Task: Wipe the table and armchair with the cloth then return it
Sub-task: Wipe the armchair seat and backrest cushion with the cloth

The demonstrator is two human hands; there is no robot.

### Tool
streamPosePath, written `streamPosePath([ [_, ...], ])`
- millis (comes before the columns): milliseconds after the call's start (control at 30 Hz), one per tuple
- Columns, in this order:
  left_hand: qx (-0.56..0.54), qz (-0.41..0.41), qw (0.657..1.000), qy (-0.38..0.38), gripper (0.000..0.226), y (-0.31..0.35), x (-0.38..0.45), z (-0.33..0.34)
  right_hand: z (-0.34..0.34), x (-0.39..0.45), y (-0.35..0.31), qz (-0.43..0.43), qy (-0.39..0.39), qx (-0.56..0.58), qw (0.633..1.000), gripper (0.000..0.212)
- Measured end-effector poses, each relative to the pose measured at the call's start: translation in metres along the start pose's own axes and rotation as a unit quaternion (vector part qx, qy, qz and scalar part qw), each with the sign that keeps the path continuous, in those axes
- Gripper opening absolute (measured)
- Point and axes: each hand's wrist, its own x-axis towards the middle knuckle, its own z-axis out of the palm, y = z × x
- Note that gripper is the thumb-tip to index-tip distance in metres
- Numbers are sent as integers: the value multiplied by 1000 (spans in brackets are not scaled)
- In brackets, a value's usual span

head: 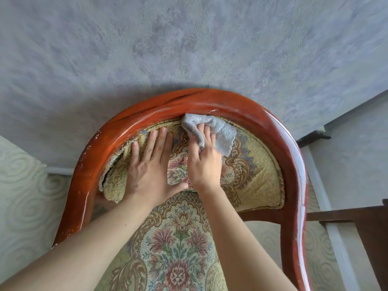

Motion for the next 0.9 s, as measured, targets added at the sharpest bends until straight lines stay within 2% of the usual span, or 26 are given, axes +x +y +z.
streamPosePath([
  [67,1,0,1000,-3,132,0,-1,-1,-13,-1,-3,43,-33,52,997,46],
  [133,-1,2,1000,-4,132,-2,-1,-2,-31,-7,-5,69,-14,165,984,41],
  [167,-3,3,1000,-3,132,-3,-2,-3,-39,-10,-5,82,26,229,970,41],
  [233,-7,6,1000,2,131,-4,-2,-2,-55,-13,-6,127,152,314,928,34],
  [333,-17,10,1000,7,130,-4,-3,1,-82,-12,1,219,330,355,847,27],
  [400,-26,11,1000,7,130,-6,-3,2,-100,-13,12,244,396,370,805,15],
  [467,-31,11,999,2,131,-7,-2,2,-104,-13,21,243,419,346,803,13],
  [500,-31,11,999,1,131,-8,-2,2,-99,-13,22,228,417,314,822,15],
  [567,-34,8,999,-2,131,-8,-2,1,-75,-8,22,176,354,224,891,25],
  [633,-29,8,1000,-3,132,-7,-2,0,-42,-6,16,122,201,115,965,33],
  [667,-23,10,1000,-1,132,-8,-3,0,-25,-7,12,93,120,53,987,42],
  [700,-19,14,1000,-1,132,-9,-2,0,-11,-8,9,68,64,5,996,51],
  [800,-31,17,999,-3,132,-10,-1,-4,8,-11,0,26,-16,-26,999,56],
  [833,-37,15,999,-5,132,-10,-1,-5,7,-14,-1,23,-38,-16,999,55],
  [900,-41,12,999,-9,132,-8,-1,-8,-5,-20,-4,61,-64,98,991,45],
])
